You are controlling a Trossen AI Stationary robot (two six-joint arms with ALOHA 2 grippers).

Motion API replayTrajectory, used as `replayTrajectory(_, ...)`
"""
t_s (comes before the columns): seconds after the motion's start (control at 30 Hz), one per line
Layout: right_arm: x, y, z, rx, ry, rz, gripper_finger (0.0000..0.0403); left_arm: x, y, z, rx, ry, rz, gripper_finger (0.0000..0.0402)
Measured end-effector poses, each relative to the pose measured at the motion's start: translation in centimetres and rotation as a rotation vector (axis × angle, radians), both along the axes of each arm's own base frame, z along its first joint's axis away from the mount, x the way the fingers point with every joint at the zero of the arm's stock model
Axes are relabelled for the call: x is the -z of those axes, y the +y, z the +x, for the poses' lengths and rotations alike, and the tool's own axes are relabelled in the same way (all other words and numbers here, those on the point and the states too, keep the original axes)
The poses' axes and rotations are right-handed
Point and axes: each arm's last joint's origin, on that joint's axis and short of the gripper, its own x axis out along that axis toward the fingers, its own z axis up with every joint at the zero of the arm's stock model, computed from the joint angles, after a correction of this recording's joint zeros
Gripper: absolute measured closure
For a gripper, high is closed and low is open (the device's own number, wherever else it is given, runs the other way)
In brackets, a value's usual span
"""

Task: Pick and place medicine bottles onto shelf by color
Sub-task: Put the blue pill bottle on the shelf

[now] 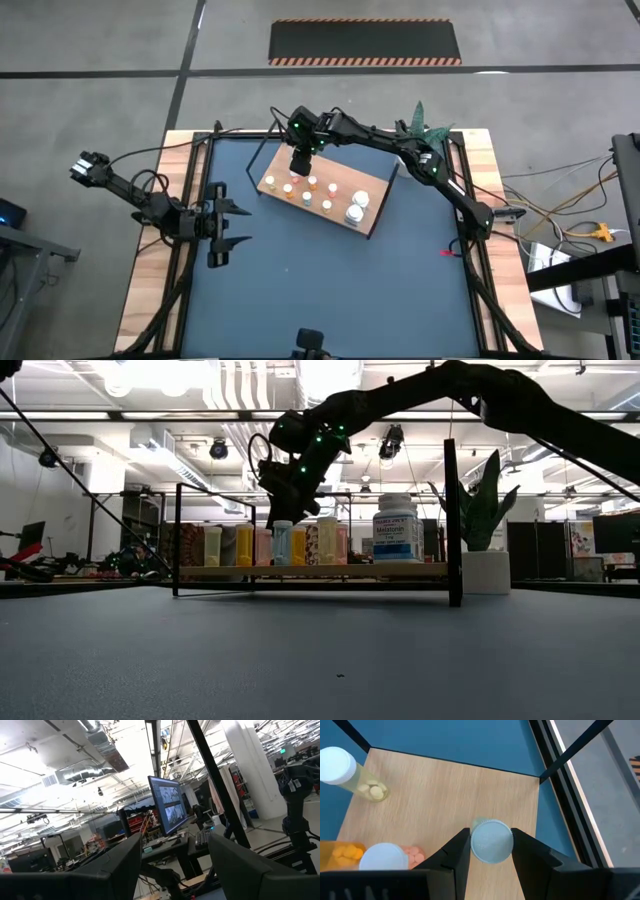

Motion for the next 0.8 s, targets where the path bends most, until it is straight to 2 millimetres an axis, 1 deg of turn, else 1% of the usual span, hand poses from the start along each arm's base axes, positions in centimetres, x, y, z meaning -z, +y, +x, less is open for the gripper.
replayTrajectory(0.63, 0.02, 0.02, 0.00, -0.019, 0.005, -0.012, 0.0279, 0.00, 0.00, 0.01, 0.000, 0.000, 0.000, 0.0190)
replayTrajectory(0.8, 0.02, 0.02, 0.00, -0.022, 0.005, -0.015, 0.0273, 0.00, 0.00, 0.01, 0.000, 0.000, 0.000, 0.0190)
